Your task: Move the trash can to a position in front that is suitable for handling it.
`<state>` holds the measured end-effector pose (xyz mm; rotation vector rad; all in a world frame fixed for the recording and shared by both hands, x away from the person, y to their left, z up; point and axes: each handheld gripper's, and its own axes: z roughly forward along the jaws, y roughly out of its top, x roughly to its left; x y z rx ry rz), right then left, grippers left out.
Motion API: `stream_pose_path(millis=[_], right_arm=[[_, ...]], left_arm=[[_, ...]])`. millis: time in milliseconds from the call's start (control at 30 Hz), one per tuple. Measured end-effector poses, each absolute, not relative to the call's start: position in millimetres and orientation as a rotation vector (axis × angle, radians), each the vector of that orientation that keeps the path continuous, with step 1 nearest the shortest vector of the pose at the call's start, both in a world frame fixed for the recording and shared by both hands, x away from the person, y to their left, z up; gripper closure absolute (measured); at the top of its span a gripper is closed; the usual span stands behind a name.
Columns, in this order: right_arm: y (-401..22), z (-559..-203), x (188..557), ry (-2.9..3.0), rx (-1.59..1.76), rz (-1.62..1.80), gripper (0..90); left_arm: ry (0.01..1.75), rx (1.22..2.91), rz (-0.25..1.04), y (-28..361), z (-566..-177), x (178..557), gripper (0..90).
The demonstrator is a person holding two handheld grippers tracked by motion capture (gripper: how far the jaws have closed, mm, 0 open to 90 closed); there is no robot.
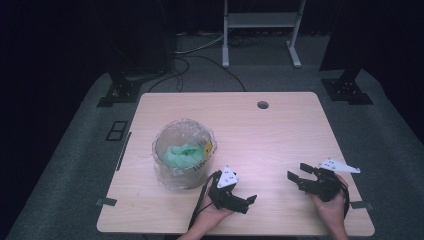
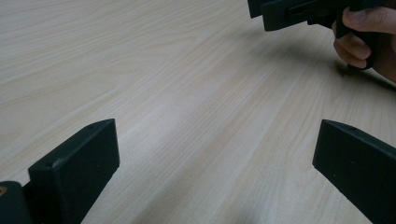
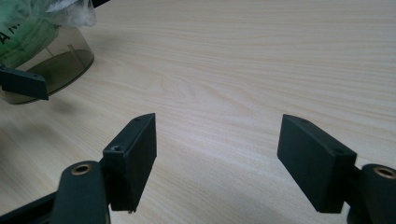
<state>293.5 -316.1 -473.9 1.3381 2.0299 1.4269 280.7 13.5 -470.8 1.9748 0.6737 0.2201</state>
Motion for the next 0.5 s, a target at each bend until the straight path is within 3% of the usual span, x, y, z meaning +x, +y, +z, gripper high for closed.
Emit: stream_pose_path(millis=[500], right_arm=[[-314.4,-472.1,293.7,2.029,1.34,1.438,27.6]], left_arm=[[0.663,1.965,0.217,32.2,-460.9,270.6,0.0]])
